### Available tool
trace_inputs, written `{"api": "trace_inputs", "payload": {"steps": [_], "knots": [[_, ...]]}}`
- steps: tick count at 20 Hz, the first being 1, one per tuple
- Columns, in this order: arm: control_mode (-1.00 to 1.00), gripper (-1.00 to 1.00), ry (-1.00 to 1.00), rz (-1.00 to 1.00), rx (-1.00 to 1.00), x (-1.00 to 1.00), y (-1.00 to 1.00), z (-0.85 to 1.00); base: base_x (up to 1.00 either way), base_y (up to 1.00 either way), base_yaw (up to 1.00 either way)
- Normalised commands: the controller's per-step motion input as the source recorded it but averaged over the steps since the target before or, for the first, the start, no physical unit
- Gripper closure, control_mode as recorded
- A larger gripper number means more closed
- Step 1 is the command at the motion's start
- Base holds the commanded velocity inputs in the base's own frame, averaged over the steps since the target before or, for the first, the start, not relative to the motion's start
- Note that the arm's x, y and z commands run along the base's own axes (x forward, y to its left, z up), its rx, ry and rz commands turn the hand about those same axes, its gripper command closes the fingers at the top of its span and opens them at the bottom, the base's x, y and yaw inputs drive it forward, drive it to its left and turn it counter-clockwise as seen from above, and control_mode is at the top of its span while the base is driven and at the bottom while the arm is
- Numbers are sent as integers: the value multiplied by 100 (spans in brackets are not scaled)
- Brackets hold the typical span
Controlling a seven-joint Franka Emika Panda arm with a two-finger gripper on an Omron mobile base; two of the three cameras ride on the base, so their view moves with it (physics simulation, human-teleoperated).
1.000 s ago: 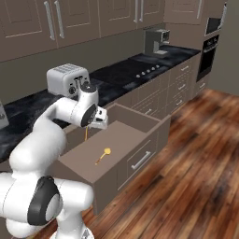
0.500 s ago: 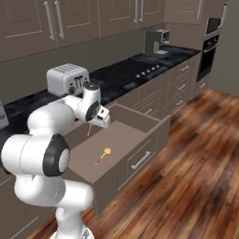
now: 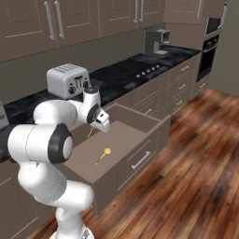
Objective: Organize the utensils by type. Pick up the wooden spoons from the counter and place them in the open cabinet. Then pick up the metallic utensils from the counter and place them in the open drawer.
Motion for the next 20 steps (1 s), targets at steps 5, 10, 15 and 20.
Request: {"api": "trace_inputs", "payload": {"steps": [5, 10, 15, 20], "knots": [[-100, 100, 18, -9, 0, 0, -4, -4, 0, 0, 0], [-100, 100, 25, -6, 0, 0, -10, -5, 0, 0, 0], [-100, 100, 11, -9, 0, 0, -8, -34, 0, 0, 0], [-100, 100, 2, -8, 0, 5, -9, -54, 0, 0, 0]]}}
